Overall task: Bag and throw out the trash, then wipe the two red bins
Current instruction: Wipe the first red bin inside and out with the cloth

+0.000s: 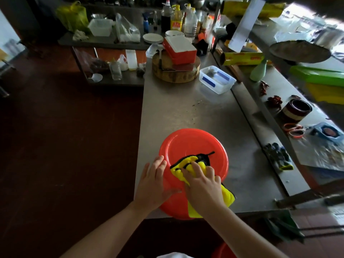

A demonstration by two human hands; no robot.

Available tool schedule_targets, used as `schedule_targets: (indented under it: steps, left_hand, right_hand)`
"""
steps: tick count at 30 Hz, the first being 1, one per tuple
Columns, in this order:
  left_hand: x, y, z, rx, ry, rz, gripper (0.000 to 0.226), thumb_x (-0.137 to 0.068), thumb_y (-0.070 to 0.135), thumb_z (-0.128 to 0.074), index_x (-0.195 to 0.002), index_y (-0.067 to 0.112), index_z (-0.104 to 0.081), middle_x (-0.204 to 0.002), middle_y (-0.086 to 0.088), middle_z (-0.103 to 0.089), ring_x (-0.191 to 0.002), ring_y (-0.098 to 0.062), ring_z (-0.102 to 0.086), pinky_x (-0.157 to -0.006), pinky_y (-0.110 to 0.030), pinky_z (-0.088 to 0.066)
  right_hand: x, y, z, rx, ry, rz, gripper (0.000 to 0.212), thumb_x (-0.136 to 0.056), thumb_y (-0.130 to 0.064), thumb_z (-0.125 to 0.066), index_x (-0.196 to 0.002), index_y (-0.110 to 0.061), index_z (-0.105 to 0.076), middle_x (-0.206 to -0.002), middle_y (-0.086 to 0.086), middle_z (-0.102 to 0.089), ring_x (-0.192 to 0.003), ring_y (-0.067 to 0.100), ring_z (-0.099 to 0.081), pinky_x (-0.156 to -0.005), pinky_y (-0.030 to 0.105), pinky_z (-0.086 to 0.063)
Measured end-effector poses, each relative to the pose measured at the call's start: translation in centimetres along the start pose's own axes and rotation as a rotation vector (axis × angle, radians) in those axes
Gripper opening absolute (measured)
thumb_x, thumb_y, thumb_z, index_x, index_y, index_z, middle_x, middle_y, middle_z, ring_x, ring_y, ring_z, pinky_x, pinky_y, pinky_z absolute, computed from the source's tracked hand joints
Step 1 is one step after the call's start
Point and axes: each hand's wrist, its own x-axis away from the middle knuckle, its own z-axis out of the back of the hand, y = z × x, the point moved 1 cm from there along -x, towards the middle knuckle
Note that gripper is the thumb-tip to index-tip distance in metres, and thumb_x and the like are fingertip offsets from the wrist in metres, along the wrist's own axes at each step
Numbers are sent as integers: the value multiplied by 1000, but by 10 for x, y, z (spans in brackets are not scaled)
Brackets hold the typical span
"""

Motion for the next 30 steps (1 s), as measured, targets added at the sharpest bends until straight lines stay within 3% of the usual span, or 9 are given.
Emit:
schedule_targets:
  steps: [3, 9, 18, 30]
  left_hand:
    - [0, 0, 2, -5, 17, -1, 113, -75, 87, -57, -145, 1, -40, -156, -16, -35, -144, -29, -36, -109, -55, -40]
    - [-5, 6, 9, -61, -51, 26, 112, -77, 90, -46, -144, 1, -45, -156, -16, -38, -146, -29, -35, -112, -56, -38]
    - [-8, 8, 13, -71, -142, 69, 112, -77, 92, -43, -148, 6, -39, -159, -11, -32, -150, -23, -26, -118, -53, -31]
    - [-5, 1, 2, -89, 9, -8, 109, -76, 89, -53, -144, 3, -41, -155, -15, -38, -142, -30, -39, -114, -55, -34]
  right_hand:
    - [-6, 1, 0, 5, 24, -7, 51, -100, -53, -44, -149, -49, -31, -159, -9, -22, -135, 36, -26, -101, 53, -39]
    - [-66, -3, 15, -1, 50, -71, 47, -102, -35, -46, -147, -46, -38, -155, -3, -27, -132, 40, -30, -102, 55, -38]
    - [-134, 3, 31, -20, 70, -137, 45, -104, -27, -43, -147, -40, -43, -153, 1, -34, -138, 43, -28, -102, 58, -36]
    - [-18, 13, 6, 5, 41, -13, 49, -96, -39, -52, -143, -44, -39, -152, -3, -34, -125, 39, -35, -96, 53, -40]
